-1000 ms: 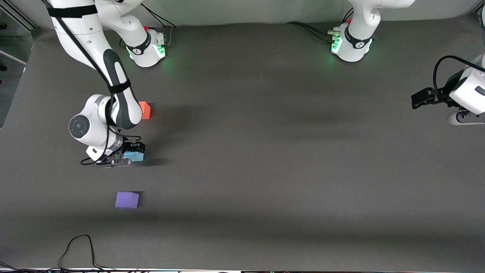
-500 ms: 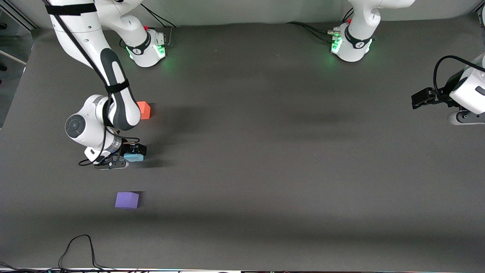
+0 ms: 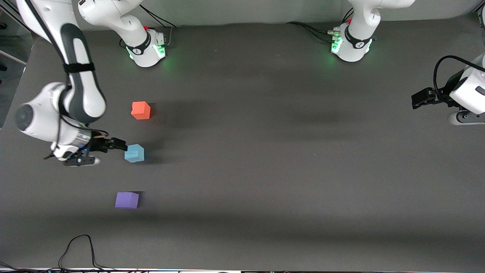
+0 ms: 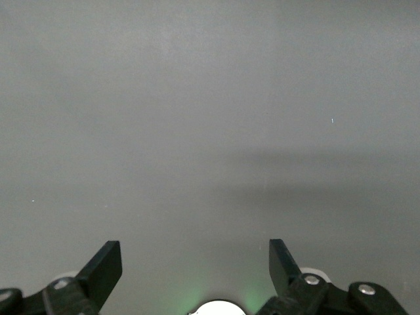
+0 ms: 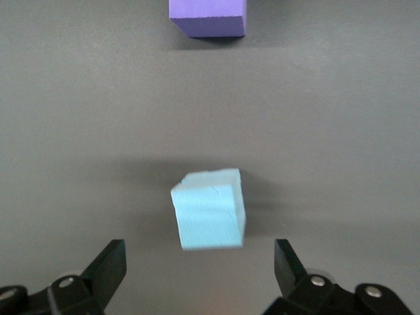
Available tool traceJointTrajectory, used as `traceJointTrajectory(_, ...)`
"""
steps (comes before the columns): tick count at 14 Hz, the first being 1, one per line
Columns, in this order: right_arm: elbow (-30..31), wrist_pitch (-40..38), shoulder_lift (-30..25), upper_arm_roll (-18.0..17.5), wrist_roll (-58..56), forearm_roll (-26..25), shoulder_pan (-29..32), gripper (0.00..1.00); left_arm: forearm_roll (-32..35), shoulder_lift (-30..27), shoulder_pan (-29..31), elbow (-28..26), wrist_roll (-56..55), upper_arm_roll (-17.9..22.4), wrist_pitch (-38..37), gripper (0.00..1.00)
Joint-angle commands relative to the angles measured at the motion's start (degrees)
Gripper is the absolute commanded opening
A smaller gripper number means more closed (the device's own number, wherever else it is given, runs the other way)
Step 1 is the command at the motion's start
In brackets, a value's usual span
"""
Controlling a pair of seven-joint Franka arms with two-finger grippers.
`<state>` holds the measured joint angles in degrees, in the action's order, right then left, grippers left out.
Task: Place blue block between orange and purple blocks
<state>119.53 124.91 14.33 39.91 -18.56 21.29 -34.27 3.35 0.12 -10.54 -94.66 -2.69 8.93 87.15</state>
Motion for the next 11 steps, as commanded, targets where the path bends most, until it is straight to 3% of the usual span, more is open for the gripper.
traceJointTrajectory(1, -6.3, -9.6, -2.7, 2.6, 4.8, -6.8, -0.6, 1.0, 0.0, 0.4, -0.1, 1.4, 1.1, 0.3, -1.5, 1.0)
traceJointTrajectory(3, -10.8, -15.5, -5.3, 0.5, 10.0, -10.5, 3.6, 1.0, 0.0, 0.4, -0.1, 1.4, 1.1, 0.3, -1.5, 1.0)
traceJointTrajectory(5, -14.5, -21.2, -7.8, -8.5, 10.7, -11.5, 12.5, 1.0, 0.0, 0.4, -0.1, 1.4, 1.1, 0.3, -1.5, 1.0)
traceJointTrajectory(8, -20.2, -28.0, -10.3, -24.1, 16.5, -17.7, 26.1, 1.0, 0.0, 0.4, -0.1, 1.4, 1.1, 0.3, -1.5, 1.0)
traceJointTrajectory(9, -20.4, -28.3, -11.8, -27.5, 16.5, -17.7, 29.6, 1.0, 0.0, 0.4, -0.1, 1.4, 1.1, 0.3, -1.5, 1.0)
traceJointTrajectory(11, -19.5, -28.3, -15.2, -28.6, 16.4, -18.1, 30.5, 1.0, 0.0, 0.4, -0.2, 1.4, 1.0, 0.3, -1.5, 1.0)
